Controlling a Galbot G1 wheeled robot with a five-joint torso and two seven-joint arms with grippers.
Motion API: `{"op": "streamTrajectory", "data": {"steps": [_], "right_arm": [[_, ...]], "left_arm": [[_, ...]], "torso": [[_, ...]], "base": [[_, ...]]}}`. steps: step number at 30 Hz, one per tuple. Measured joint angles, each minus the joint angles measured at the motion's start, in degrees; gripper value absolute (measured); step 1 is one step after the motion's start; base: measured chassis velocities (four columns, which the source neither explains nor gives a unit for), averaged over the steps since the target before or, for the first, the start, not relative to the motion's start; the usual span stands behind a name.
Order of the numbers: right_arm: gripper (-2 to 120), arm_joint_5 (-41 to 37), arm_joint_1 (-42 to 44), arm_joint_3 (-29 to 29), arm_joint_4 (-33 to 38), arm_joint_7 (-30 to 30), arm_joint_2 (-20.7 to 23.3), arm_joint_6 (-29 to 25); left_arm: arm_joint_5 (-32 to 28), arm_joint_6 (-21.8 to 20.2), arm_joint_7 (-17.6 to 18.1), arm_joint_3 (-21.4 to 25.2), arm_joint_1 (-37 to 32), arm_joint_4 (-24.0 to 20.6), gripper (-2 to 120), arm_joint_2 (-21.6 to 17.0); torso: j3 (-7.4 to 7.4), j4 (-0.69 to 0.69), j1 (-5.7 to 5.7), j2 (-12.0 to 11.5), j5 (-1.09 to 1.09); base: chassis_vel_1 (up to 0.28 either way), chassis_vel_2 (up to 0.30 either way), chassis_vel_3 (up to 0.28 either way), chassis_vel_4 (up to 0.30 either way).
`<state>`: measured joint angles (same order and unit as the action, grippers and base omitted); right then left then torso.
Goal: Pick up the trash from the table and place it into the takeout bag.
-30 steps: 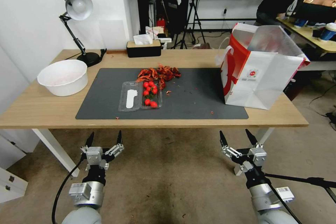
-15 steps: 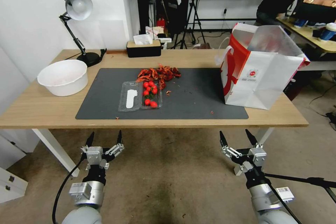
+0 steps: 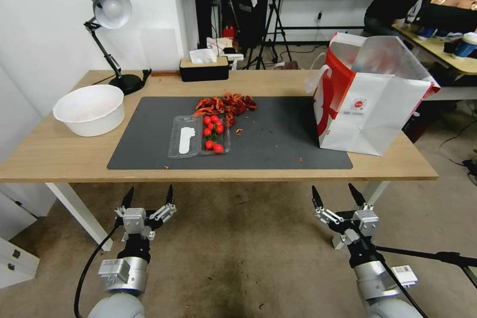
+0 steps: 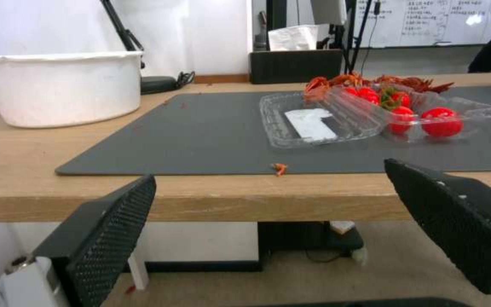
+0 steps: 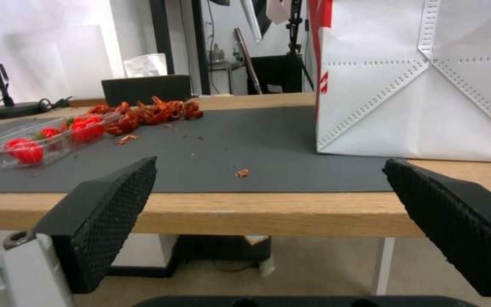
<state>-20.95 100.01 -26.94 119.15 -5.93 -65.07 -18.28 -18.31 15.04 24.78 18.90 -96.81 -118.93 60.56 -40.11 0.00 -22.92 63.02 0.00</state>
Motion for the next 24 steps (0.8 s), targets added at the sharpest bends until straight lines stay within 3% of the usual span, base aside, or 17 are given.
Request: {"op": "streamTrajectory", "data": {"steps": [24], "right_arm": [[100, 0.0, 0.0, 0.0, 0.0, 0.0, 0.0, 0.0]], "left_arm": [[0.0, -0.1, 0.0, 0.0, 0.0, 0.0, 100, 0.0]], "torso": [[0.0, 0.0, 0.0, 0.0, 0.0]], "base": [[0.0, 0.0, 0.0, 0.0]]}}
